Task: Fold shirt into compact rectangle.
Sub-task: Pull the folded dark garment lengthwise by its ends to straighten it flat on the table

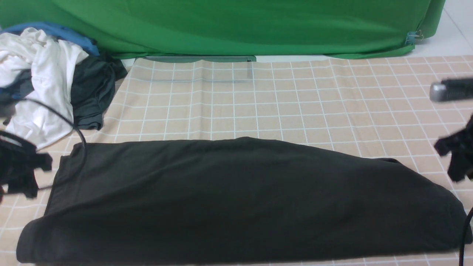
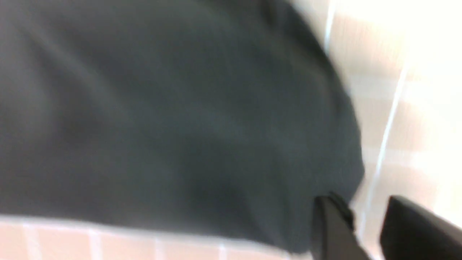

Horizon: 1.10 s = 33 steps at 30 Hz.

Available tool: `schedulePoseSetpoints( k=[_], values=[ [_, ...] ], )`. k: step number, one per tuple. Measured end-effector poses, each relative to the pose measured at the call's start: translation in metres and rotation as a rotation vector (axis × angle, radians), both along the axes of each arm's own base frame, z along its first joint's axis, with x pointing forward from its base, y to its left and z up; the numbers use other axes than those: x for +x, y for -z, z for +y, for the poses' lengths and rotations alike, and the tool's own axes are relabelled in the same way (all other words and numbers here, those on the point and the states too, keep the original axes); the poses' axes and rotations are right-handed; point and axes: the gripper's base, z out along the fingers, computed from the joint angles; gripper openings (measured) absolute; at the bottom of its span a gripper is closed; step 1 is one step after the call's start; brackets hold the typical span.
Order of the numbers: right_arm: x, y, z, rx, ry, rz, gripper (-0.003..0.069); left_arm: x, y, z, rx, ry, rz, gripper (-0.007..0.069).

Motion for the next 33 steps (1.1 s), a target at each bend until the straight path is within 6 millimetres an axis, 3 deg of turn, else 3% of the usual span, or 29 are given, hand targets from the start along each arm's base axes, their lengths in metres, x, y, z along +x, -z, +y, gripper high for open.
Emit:
schedulePoseSetpoints(
  k=[2,4,7,9,10,14,20,23,27,30,33],
  values=[
    [0.006,-0.01,0.013,0.04,-0.026,-0.082,0.0121,0.008,-0.013,-0.003,-0.037,-0.003,-0.064,0.0373],
    [0.013,-0.012,0.03,0.097,-0.069,-0.155,0.0052,0.013,-0.017,-0.011,-0.122,0.033,-0.117,0.0305],
    [0.025,0.004,0.054,0.142,-0.127,-0.167,0.0036,0.02,-0.013,-0.026,-0.214,0.093,-0.159,0.0145],
    [0.029,0.013,0.059,0.146,-0.136,-0.159,0.0037,0.022,-0.005,-0.033,-0.227,0.114,-0.161,0.0074],
    [0.038,0.033,0.066,0.146,-0.146,-0.133,0.0037,0.027,0.011,-0.038,-0.225,0.131,-0.142,0.0031],
    [0.05,0.069,0.071,0.132,-0.153,-0.069,0.0037,0.033,0.048,-0.039,-0.22,0.128,-0.047,0.0015],
    [0.058,0.099,0.069,0.08,-0.163,-0.026,0.0039,0.042,0.094,-0.027,-0.111,0.102,0.095,0.0015],
    [0.059,0.097,0.064,0.026,-0.161,-0.028,0.0057,0.046,0.1,-0.016,0.003,0.073,0.081,0.0015],
    [0.056,0.082,0.056,-0.059,-0.184,-0.019,0.0081,0.051,0.088,-0.009,0.084,0.066,-0.001,0.0017],
    [0.04,0.036,0.047,-0.088,-0.166,-0.074,0.009,0.054,0.056,-0.009,0.094,0.051,-0.136,0.0018],
    [0.02,-0.005,0.039,-0.087,-0.128,-0.136,0.0099,0.044,0.025,-0.013,0.061,0.058,-0.232,0.0019]
  ],
)
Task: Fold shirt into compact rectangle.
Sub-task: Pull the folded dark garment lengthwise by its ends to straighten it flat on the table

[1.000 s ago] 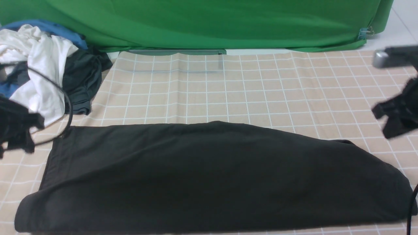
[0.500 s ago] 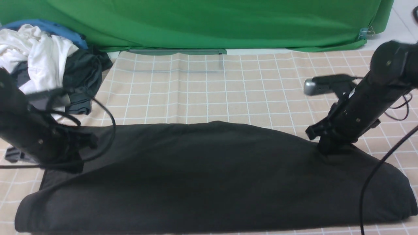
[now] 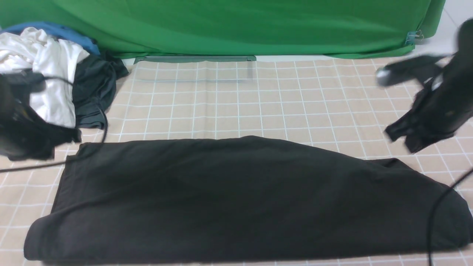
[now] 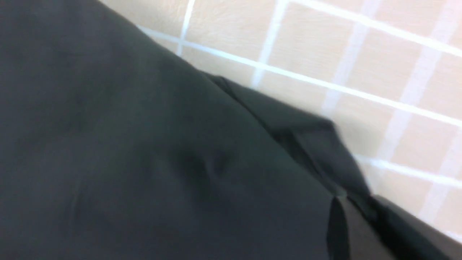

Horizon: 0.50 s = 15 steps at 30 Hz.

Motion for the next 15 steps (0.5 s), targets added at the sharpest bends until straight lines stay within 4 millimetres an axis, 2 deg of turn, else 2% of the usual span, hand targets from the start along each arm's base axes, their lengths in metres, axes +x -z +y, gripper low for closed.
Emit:
schedulePoseSetpoints(
  k=[2,3,4,6,7,8,9,10,12,15],
  values=[
    [-0.015,-0.021,-0.008,0.006,0.027,-0.029,0.0136,-0.013,-0.023,-0.006,-0.047,0.025,-0.055,0.0019],
    [-0.019,-0.025,-0.011,0.009,0.041,-0.034,0.0157,-0.017,-0.029,-0.008,-0.064,0.034,-0.071,0.0019],
    [-0.027,-0.029,-0.018,0.009,0.068,-0.033,0.0202,-0.028,-0.042,-0.013,-0.096,0.059,-0.104,0.0019],
    [-0.036,-0.026,-0.029,0.006,0.105,-0.014,0.0312,-0.045,-0.055,-0.02,-0.145,0.104,-0.142,0.0019],
    [-0.041,-0.017,-0.039,0.003,0.143,0.017,0.0394,-0.061,-0.063,-0.025,-0.176,0.135,-0.171,0.0019],
    [-0.043,-0.012,-0.044,0.001,0.158,0.03,0.0433,-0.069,-0.064,-0.028,-0.197,0.151,-0.174,0.0019],
    [-0.047,0.001,-0.053,0.0,0.19,0.062,0.0519,-0.086,-0.069,-0.032,-0.221,0.173,-0.201,0.0019],
    [-0.048,0.009,-0.057,0.0,0.205,0.073,0.0568,-0.095,-0.069,-0.035,-0.235,0.182,-0.214,0.0019],
    [-0.05,0.028,-0.063,0.001,0.227,0.095,0.0625,-0.117,-0.068,-0.038,-0.253,0.199,-0.237,0.0019],
    [-0.045,0.052,-0.064,0.019,0.241,0.125,0.065,-0.141,-0.059,-0.041,-0.256,0.214,-0.247,0.0019]
  ],
)
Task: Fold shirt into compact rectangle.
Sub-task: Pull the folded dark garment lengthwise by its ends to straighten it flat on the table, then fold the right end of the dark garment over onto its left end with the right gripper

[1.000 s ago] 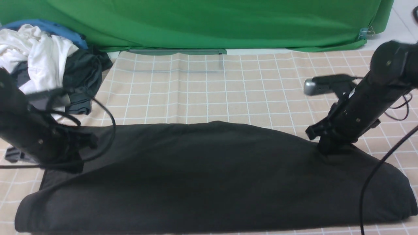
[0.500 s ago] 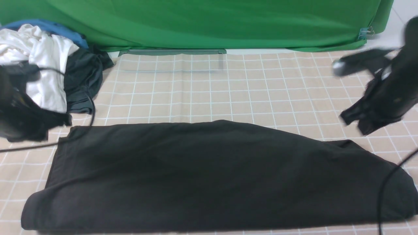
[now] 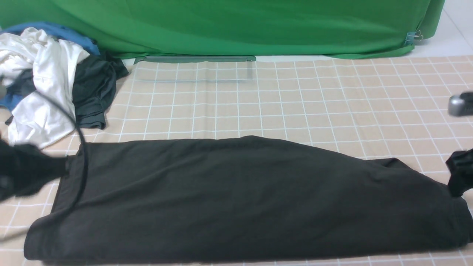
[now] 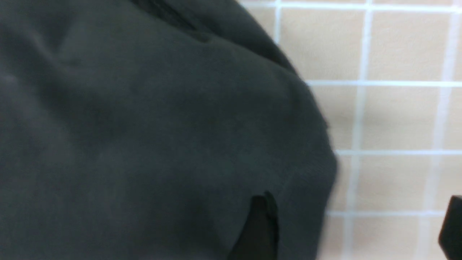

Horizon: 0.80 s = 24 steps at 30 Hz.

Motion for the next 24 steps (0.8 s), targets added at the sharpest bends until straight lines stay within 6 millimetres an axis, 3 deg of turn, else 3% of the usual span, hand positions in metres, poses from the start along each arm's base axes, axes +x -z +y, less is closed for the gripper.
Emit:
schedulePoseSetpoints(
  k=[8,11,12,13,14,16,20,24],
  values=[
    [0.018,0.052,0.003,0.049,0.023,0.099,0.0627,-0.021,0.017,-0.002,0.004,0.024,0.039,0.0019],
    [0.02,0.058,0.004,0.066,0.01,0.12,0.0533,-0.022,0.017,-0.003,0.003,0.026,0.043,0.0019],
    [0.02,0.059,0.005,0.074,0.001,0.122,0.0458,-0.022,0.017,-0.003,0.004,0.027,0.043,0.0019],
    [0.02,0.059,0.005,0.077,-0.004,0.121,0.0428,-0.022,0.017,-0.003,0.003,0.027,0.043,0.0019],
    [0.02,0.059,0.006,0.089,-0.021,0.121,0.0281,-0.022,0.017,-0.003,0.003,0.027,0.043,0.0019],
    [0.02,0.057,0.007,0.093,-0.047,0.118,0.0129,-0.022,0.017,-0.003,0.004,0.028,0.043,0.0019],
    [0.018,0.043,0.0,0.049,-0.037,0.087,0.0111,-0.022,0.017,-0.003,0.007,0.034,0.04,0.0019],
    [0.013,-0.001,-0.014,-0.01,0.016,0.01,0.0111,-0.022,0.017,-0.003,0.009,0.04,0.043,0.0019]
  ],
)
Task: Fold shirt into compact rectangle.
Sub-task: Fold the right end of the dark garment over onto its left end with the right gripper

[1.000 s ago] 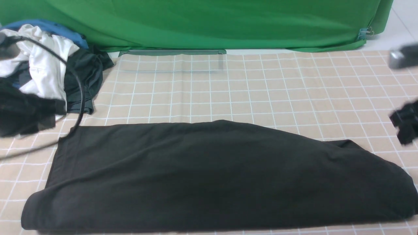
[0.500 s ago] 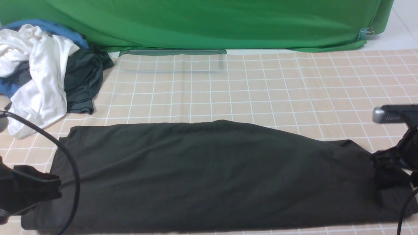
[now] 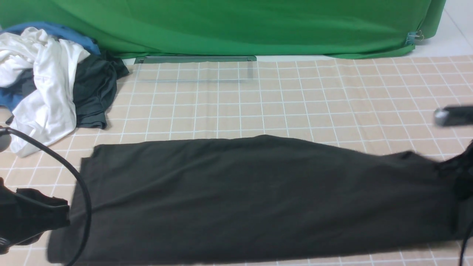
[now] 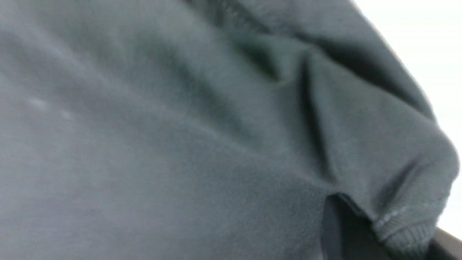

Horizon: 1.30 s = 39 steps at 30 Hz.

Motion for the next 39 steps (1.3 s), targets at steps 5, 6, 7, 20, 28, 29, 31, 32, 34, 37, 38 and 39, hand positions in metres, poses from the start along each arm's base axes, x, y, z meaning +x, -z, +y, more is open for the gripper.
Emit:
schedulePoseSetpoints(
  k=[5,6,7,20,28,29,31,32,34,37,38,39],
  values=[
    [-0.007,-0.064,0.007,0.005,0.005,-0.064,0.0111,0.0,0.0,0.0,-0.001,0.0,-0.006,0.0019],
    [-0.007,-0.064,0.007,0.005,0.005,-0.064,0.0111,0.0,0.0,0.0,-0.001,0.0,-0.007,0.0019],
    [-0.006,-0.083,0.021,0.029,-0.031,-0.096,0.0111,0.001,-0.001,0.0,-0.004,-0.002,-0.01,0.0019],
    [0.001,-0.145,0.213,0.351,-0.444,-0.288,0.0111,0.002,-0.002,-0.001,-0.022,-0.008,-0.021,0.0019],
    [0.014,-0.104,0.324,0.426,-0.591,-0.221,0.0111,0.002,-0.002,-0.002,-0.033,-0.009,-0.021,0.0019],
    [0.015,-0.096,0.34,0.434,-0.607,-0.209,0.0111,0.002,-0.002,-0.002,-0.036,-0.009,-0.02,0.0019],
    [0.017,-0.085,0.358,0.444,-0.62,-0.191,0.0111,0.001,-0.002,-0.003,-0.043,-0.007,-0.016,0.0019],
    [0.018,-0.082,0.363,0.449,-0.624,-0.187,0.0111,0.001,-0.002,-0.003,-0.043,-0.007,-0.016,0.0019],
    [0.02,-0.065,0.389,0.47,-0.642,-0.161,0.0111,0.001,-0.002,-0.003,-0.048,-0.004,-0.008,0.0019],
    [0.022,-0.048,0.413,0.493,-0.654,-0.144,0.0111,0.0,-0.001,-0.003,-0.052,-0.002,-0.003,0.0019],
    [0.023,-0.043,0.419,0.499,-0.655,-0.144,0.0111,0.0,-0.001,-0.004,-0.054,-0.002,-0.003,0.0019],
    [0.024,-0.039,0.423,0.504,-0.655,-0.147,0.0111,0.0,-0.001,-0.004,-0.054,-0.002,-0.003,0.0019]
  ],
)
